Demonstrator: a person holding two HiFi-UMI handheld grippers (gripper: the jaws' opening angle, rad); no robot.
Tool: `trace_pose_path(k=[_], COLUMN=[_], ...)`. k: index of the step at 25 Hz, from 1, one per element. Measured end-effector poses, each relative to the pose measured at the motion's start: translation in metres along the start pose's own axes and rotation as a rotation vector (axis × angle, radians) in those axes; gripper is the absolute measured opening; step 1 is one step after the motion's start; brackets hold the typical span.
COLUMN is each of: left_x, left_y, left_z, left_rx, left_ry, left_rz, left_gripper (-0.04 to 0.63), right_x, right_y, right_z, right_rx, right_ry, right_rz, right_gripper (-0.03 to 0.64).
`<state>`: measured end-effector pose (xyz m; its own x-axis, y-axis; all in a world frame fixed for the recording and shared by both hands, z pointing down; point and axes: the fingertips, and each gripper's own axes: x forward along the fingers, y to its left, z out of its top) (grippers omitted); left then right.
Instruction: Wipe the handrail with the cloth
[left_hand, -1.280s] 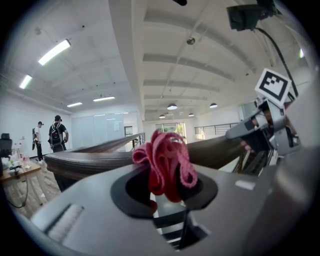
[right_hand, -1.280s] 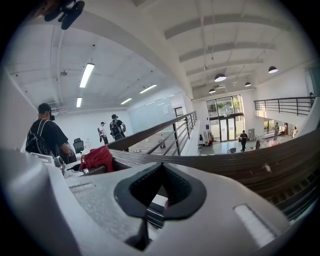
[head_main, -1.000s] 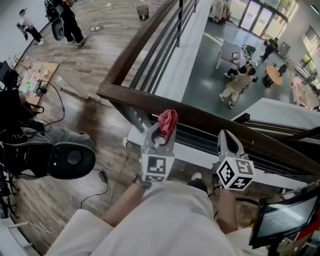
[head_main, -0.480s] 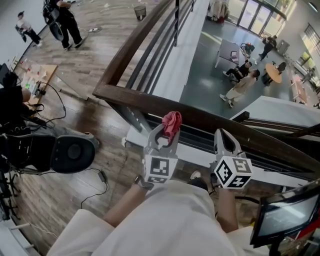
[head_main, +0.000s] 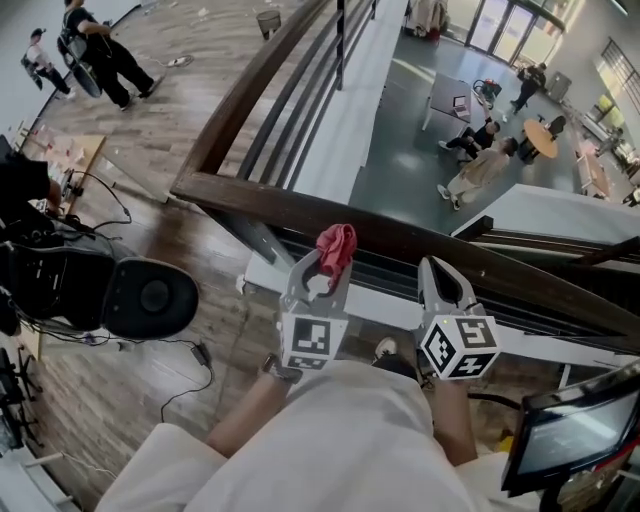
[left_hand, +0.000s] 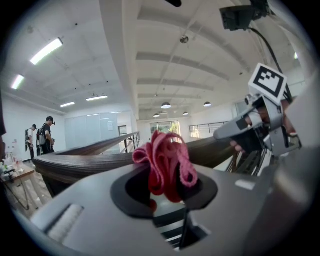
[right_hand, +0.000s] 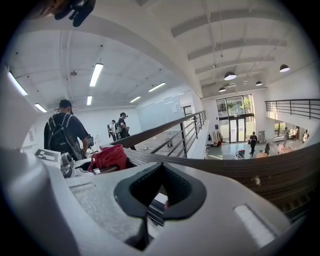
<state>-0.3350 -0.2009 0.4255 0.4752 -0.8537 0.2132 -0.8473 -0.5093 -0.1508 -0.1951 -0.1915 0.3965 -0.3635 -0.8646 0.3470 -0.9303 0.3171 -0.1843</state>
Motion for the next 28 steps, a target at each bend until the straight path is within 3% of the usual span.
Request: trace_pose_path(k=[7, 20, 28], left_x=[0.002, 0.011, 0.023], left_y=[0.006, 0.014, 0.019], left_z=[0.011, 0.025, 0.038], left_rx=[0.011, -0.002, 0.001], left_ry=[0.005, 0.052, 0.034], left_rz=[0.079, 0.110, 0.093], left_gripper=[0.120, 0.121, 0.120], right_x=[-0.002, 0.003, 0.000], right_y=[-0.003, -0.011, -0.017], right_z=[0.004, 0.010, 0.007], right_rx=[-0.018, -0.018, -0.002], right_ry=[0.004, 0.007, 0.012], right_rz=[0.031, 0.051, 0.044], right_gripper=[0.003, 0.003, 0.003])
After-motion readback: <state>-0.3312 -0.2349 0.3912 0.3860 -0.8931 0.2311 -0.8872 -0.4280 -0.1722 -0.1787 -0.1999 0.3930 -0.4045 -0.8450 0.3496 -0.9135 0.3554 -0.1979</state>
